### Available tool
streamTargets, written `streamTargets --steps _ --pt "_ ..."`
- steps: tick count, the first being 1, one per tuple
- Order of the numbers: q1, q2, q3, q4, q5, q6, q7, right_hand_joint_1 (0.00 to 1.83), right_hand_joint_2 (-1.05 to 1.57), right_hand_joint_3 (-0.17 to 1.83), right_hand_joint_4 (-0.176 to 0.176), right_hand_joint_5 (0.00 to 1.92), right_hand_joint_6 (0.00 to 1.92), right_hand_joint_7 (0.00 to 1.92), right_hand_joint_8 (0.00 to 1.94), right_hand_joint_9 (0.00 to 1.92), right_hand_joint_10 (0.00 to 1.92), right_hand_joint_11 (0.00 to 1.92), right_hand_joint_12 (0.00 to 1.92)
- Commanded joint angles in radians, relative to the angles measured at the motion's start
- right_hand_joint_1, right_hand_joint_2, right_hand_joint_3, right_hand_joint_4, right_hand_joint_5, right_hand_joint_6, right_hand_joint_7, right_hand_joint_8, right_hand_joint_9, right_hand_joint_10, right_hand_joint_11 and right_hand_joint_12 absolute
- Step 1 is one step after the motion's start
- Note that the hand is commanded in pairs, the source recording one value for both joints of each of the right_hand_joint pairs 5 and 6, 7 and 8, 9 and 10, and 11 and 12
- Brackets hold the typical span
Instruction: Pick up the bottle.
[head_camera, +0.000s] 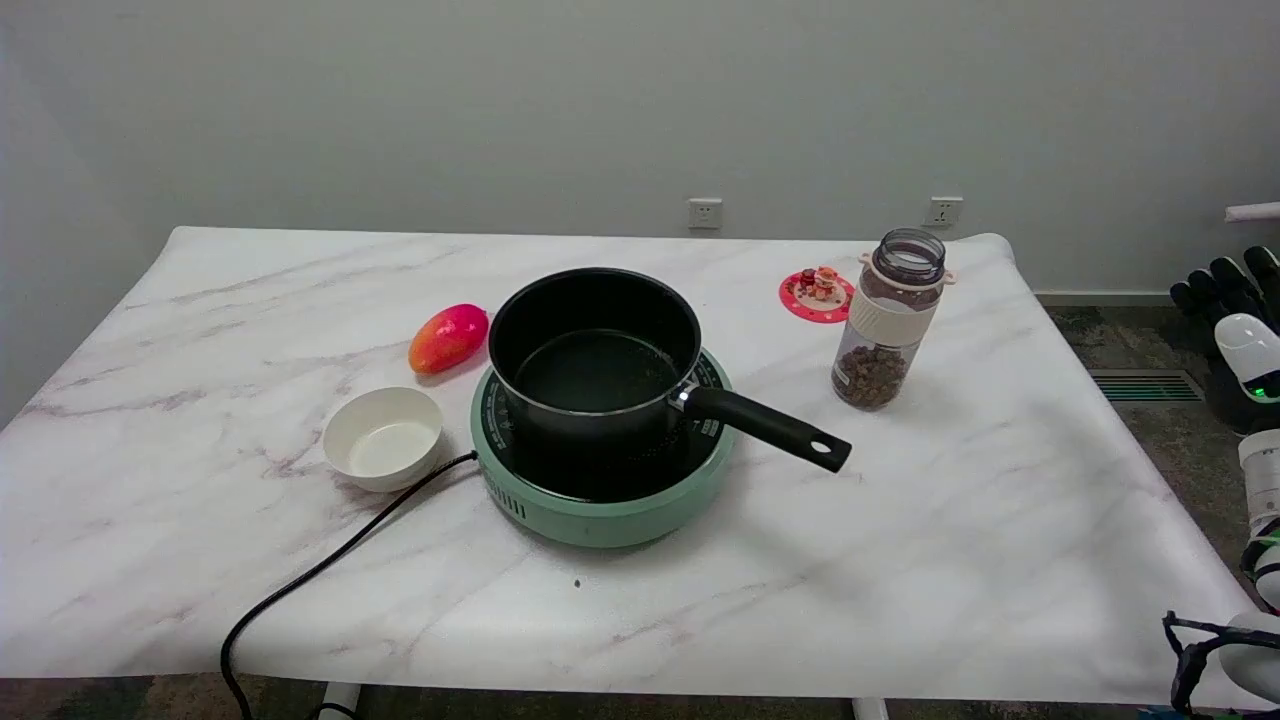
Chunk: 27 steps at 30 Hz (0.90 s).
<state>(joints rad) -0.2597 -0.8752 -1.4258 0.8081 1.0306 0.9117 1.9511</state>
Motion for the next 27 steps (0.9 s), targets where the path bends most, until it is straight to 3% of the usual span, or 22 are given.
streamTargets --steps 1,6,12,20,27 --pt "0.018 0.001 -0.008 -0.080 0.005 0.025 0.063 1.21 -0.43 1.11 0.000 0.29 0.29 0.42 0.42 0.44 0.44 0.43 0.43" --pt "0.043 -0.003 -0.008 -0.111 0.005 0.051 0.063 1.21 -0.45 1.12 0.000 0.33 0.33 0.42 0.42 0.44 0.44 0.44 0.44" --pt "0.058 -0.008 -0.007 -0.128 -0.002 0.105 0.063 1.21 -0.51 1.11 0.000 0.13 0.13 0.46 0.46 0.46 0.46 0.45 0.45" --pt "0.051 -0.010 -0.073 -0.097 -0.004 0.106 0.063 1.20 -0.41 1.04 0.000 0.07 0.07 0.45 0.45 0.47 0.47 0.46 0.46" --pt "0.064 -0.019 -0.116 -0.066 0.006 0.100 0.080 1.22 -0.15 0.97 0.000 0.30 0.30 0.57 0.57 0.55 0.55 0.52 0.52"
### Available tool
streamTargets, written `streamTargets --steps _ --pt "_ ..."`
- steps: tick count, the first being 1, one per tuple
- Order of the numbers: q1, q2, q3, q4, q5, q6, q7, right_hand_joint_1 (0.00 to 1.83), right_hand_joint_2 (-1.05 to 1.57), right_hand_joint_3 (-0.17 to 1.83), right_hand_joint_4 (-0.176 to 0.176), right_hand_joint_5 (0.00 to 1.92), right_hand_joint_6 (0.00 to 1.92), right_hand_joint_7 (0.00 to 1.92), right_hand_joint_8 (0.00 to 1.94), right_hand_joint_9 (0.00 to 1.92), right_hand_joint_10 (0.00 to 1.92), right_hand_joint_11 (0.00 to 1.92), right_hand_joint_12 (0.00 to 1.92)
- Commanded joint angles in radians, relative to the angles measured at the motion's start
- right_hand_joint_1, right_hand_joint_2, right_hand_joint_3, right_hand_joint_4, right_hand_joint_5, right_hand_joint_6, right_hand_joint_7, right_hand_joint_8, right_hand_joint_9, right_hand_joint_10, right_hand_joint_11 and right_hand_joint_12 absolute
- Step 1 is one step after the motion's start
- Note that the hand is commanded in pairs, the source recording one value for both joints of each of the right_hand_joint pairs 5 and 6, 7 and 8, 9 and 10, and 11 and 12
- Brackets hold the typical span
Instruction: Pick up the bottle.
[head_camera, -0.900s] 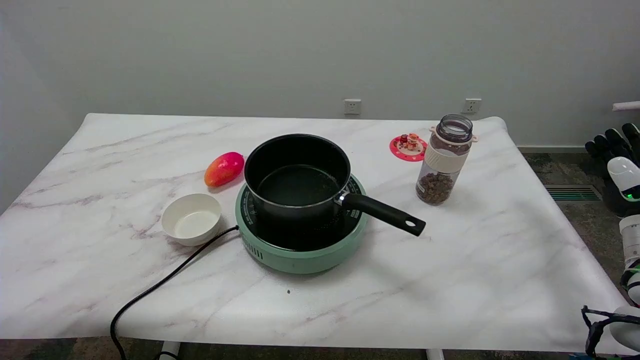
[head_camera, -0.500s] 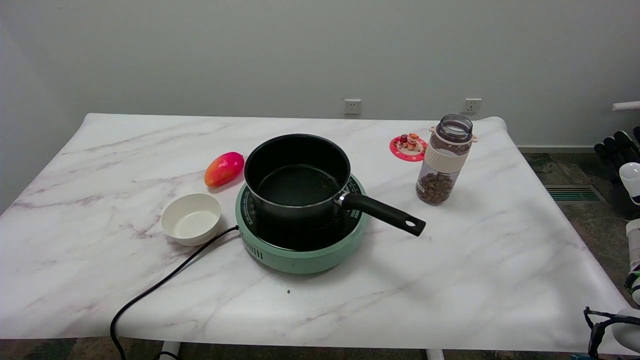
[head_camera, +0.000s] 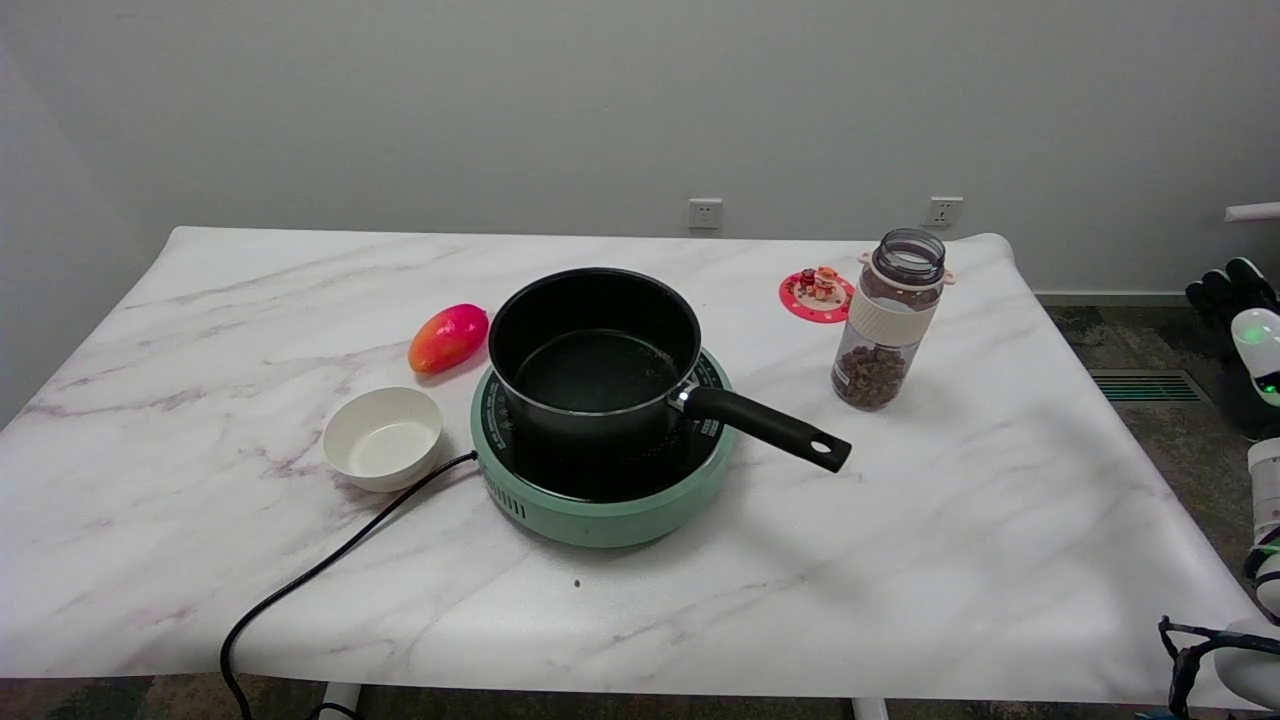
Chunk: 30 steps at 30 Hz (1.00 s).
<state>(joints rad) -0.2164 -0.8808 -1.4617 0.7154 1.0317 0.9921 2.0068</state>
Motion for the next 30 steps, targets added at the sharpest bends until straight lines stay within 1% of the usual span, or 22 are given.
streamTargets --steps 1,2,7,8,10,11,12,13,15,17,18,19,22,25,30 --pt "0.023 -0.017 -0.080 0.028 0.005 0.018 0.026 1.22 -0.12 0.96 0.000 0.34 0.34 0.63 0.63 0.56 0.56 0.53 0.53" --pt "0.025 -0.020 -0.080 0.028 0.005 0.017 0.027 1.22 -0.10 0.95 0.000 0.36 0.36 0.66 0.66 0.57 0.57 0.53 0.53" --pt "0.028 -0.022 -0.080 0.030 -0.003 0.014 0.024 1.24 0.03 0.93 0.000 0.44 0.44 0.72 0.72 0.62 0.62 0.69 0.69" --pt "0.028 -0.022 -0.080 0.030 -0.003 0.014 0.023 1.24 0.08 0.92 0.000 0.45 0.45 0.74 0.74 0.66 0.66 0.73 0.73" --pt "0.028 -0.022 -0.081 0.029 -0.003 0.014 0.020 1.28 0.26 0.82 0.000 0.51 0.51 0.81 0.81 0.87 0.87 0.88 0.88" --pt "0.028 -0.022 -0.086 0.025 -0.004 0.014 0.019 1.28 0.29 0.78 0.000 0.55 0.55 0.85 0.85 0.93 0.93 0.94 0.94" --pt "0.028 -0.022 -0.089 0.023 -0.005 0.014 0.018 1.29 0.36 0.77 0.000 0.69 0.69 1.07 1.07 1.10 1.10 1.06 1.06" --pt "0.028 -0.023 -0.090 0.023 -0.005 0.014 0.018 1.29 0.43 0.81 0.000 0.87 0.87 1.27 1.27 1.26 1.26 1.18 1.18" --pt "0.028 -0.024 -0.094 0.023 -0.005 0.014 0.018 1.28 0.62 0.89 0.000 1.20 1.20 1.49 1.49 1.43 1.43 1.35 1.35" --pt "0.028 -0.024 -0.096 0.025 -0.005 0.014 0.018 1.25 0.87 0.81 0.000 1.49 1.49 1.69 1.69 1.55 1.55 1.44 1.44" --pt "0.028 -0.024 -0.097 0.025 -0.005 0.014 0.018 1.24 0.96 0.76 0.000 1.58 1.58 1.74 1.74 1.59 1.59 1.45 1.45" --pt "0.028 -0.024 -0.098 0.025 -0.005 0.014 0.018 1.22 1.09 0.71 0.000 1.70 1.70 1.82 1.82 1.64 1.64 1.47 1.47" --pt "0.028 -0.024 -0.100 0.026 -0.005 0.014 0.018 1.17 1.29 0.63 0.000 1.86 1.86 1.88 1.88 1.70 1.70 1.51 1.51" --pt "0.028 -0.024 -0.104 0.031 -0.005 0.006 0.018 1.11 1.48 0.52 0.000 1.92 1.92 1.90 1.90 1.73 1.73 1.55 1.55" --pt "0.038 -0.020 -0.129 0.045 -0.009 -0.007 0.018 1.09 1.50 0.52 0.000 1.92 1.92 1.90 1.90 1.72 1.72 1.55 1.55"
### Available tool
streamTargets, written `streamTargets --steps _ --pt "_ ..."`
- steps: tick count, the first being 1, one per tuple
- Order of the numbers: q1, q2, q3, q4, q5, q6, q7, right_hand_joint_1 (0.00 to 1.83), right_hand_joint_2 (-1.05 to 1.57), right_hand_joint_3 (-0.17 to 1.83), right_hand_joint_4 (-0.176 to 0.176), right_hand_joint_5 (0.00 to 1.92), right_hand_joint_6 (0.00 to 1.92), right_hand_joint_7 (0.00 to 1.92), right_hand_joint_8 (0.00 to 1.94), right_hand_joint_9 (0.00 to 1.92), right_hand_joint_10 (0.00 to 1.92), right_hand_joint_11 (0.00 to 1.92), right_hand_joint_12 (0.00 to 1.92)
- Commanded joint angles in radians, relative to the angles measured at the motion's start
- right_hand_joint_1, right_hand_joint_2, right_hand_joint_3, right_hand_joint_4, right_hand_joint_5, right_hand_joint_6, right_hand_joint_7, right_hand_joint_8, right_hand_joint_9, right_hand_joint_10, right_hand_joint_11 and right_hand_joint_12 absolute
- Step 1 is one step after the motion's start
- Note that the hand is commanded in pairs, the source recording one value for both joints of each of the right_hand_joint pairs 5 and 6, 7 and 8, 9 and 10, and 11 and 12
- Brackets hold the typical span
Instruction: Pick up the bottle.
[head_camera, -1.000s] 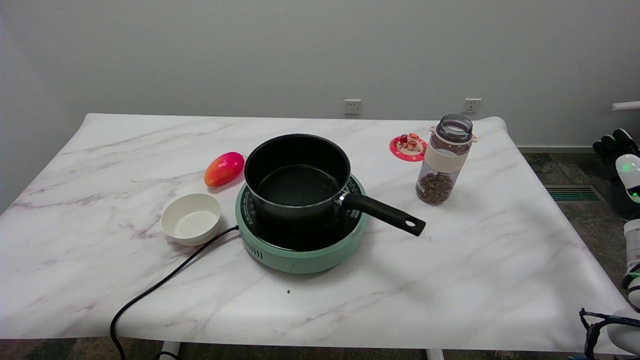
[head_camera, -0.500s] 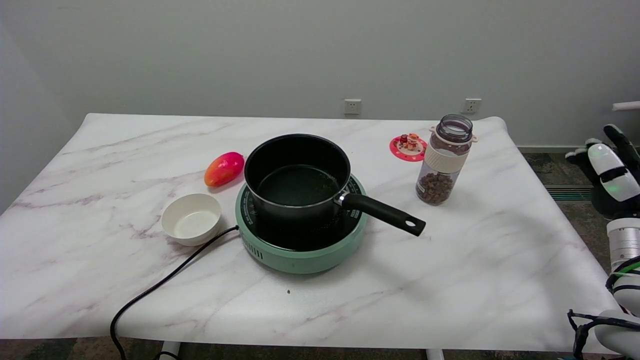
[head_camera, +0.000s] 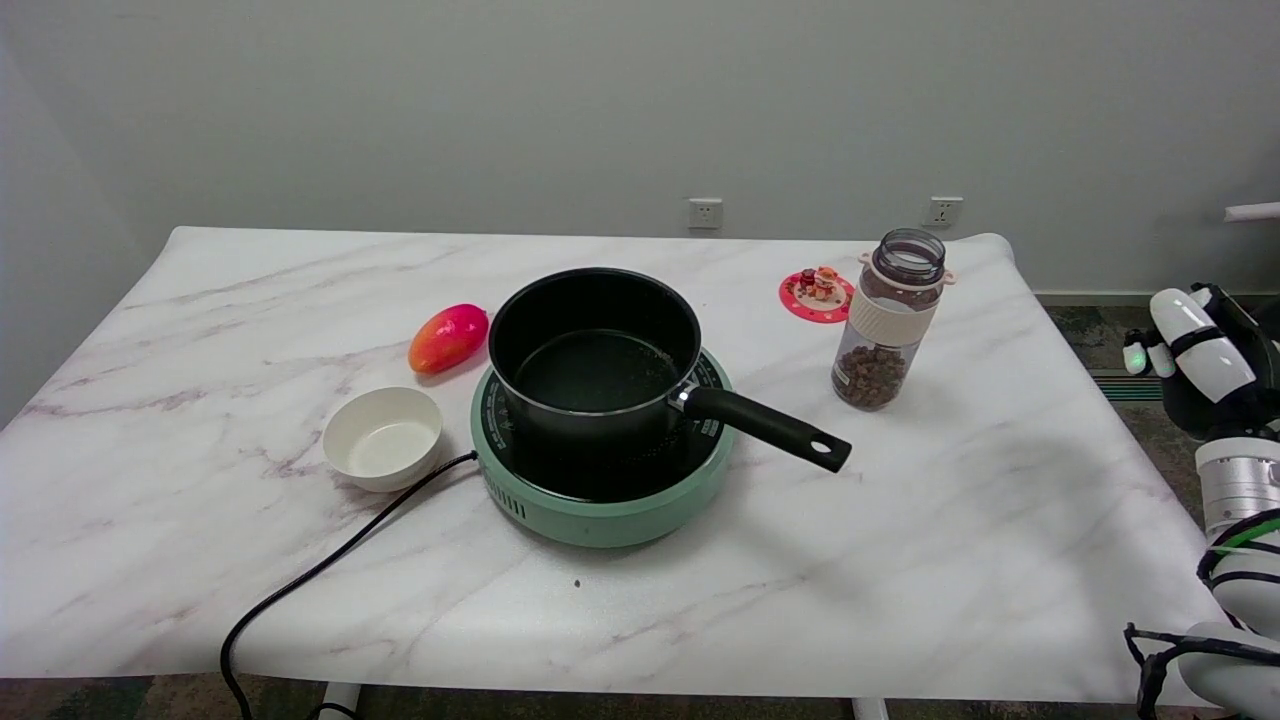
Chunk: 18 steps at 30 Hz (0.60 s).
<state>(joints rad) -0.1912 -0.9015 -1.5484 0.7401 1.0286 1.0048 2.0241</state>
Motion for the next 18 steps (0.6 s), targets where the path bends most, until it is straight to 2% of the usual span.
streamTargets --steps 1,4,5,6,8,10,12,13,15,18 --pt "0.017 0.001 -0.044 0.023 -0.014 -0.023 0.001 1.11 1.44 0.54 0.000 1.87 1.87 1.88 1.88 1.70 1.70 1.53 1.53" --pt "0.027 0.005 -0.045 0.024 -0.056 -0.032 0.001 1.21 0.94 0.90 0.000 1.47 1.47 1.64 1.64 1.54 1.54 1.41 1.41" --pt "0.031 0.005 -0.045 0.022 -0.070 -0.033 0.001 1.23 0.71 1.02 0.000 1.28 1.28 1.52 1.52 1.43 1.43 1.34 1.34" --pt "0.033 0.005 -0.044 0.022 -0.086 -0.034 0.001 1.25 0.50 1.06 0.000 1.09 1.09 1.39 1.39 1.31 1.31 1.26 1.26" --pt "0.035 0.007 -0.040 0.021 -0.117 -0.035 0.001 1.27 0.30 1.03 0.000 0.88 0.88 1.24 1.24 1.11 1.11 1.16 1.16" --pt "0.035 0.007 -0.036 0.022 -0.141 -0.035 0.001 1.28 -0.11 1.21 0.000 0.70 0.70 1.07 1.07 0.83 0.83 0.96 0.96" --pt "0.035 0.007 -0.040 0.022 -0.147 -0.036 0.001 1.27 -0.28 1.24 0.000 0.60 0.60 0.91 0.91 0.73 0.73 0.81 0.81" --pt "0.036 0.007 -0.044 0.023 -0.148 -0.038 0.001 1.27 -0.39 1.26 0.000 0.48 0.48 0.77 0.77 0.66 0.66 0.74 0.74" --pt "0.036 0.007 -0.045 0.025 -0.155 -0.044 0.001 1.25 -0.48 1.27 0.000 0.32 0.32 0.69 0.69 0.59 0.59 0.67 0.67" --pt "0.036 0.007 -0.045 0.022 -0.190 -0.061 0.001 1.24 -0.55 1.24 0.000 0.23 0.23 0.59 0.59 0.55 0.55 0.62 0.62"
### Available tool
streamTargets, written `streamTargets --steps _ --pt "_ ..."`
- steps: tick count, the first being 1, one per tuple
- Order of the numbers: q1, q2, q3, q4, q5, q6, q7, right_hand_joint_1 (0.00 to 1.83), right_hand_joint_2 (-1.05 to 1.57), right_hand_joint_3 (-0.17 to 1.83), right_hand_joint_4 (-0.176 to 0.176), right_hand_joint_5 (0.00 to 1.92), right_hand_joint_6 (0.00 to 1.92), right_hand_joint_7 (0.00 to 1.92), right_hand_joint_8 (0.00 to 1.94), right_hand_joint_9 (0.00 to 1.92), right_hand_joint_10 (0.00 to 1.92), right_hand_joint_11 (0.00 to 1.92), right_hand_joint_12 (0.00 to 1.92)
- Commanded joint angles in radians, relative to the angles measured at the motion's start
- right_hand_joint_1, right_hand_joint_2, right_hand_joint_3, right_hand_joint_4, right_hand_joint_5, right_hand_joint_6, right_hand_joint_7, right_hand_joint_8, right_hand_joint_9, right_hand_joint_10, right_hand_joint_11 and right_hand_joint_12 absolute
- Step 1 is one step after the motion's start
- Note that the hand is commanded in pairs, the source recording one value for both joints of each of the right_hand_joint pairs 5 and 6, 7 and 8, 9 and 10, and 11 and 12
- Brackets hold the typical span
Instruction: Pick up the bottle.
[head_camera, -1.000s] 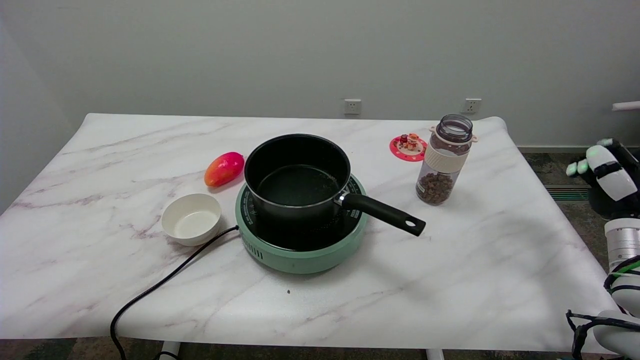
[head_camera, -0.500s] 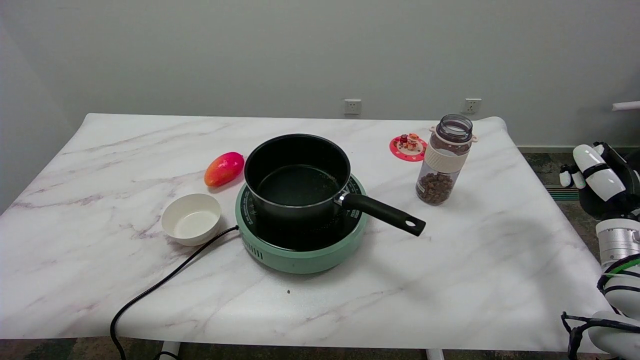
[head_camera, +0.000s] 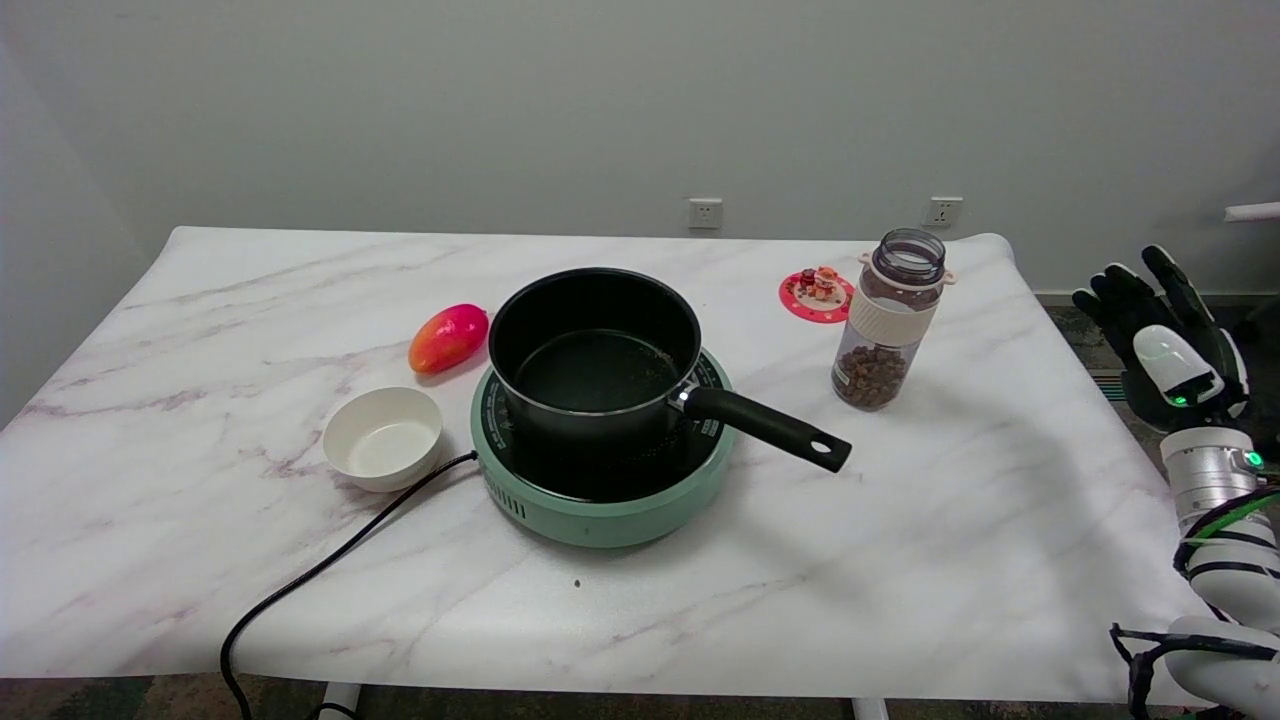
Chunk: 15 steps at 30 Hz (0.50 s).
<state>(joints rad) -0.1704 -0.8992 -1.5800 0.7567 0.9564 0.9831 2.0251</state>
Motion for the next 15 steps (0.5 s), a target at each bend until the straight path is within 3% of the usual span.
streamTargets --steps 1,9,15 --pt "0.016 0.005 -0.012 0.003 -0.137 -0.052 0.000 1.24 -0.56 1.21 0.000 0.22 0.22 0.59 0.59 0.54 0.54 0.62 0.62" --pt "0.063 0.018 0.013 -0.033 -0.385 -0.141 0.000 1.26 -0.59 1.08 0.000 0.20 0.20 0.61 0.61 0.54 0.54 0.58 0.58" --pt "0.144 0.018 -0.008 -0.056 -0.474 -0.168 0.000 1.27 -0.61 1.13 0.000 0.25 0.25 0.63 0.63 0.53 0.53 0.57 0.57"
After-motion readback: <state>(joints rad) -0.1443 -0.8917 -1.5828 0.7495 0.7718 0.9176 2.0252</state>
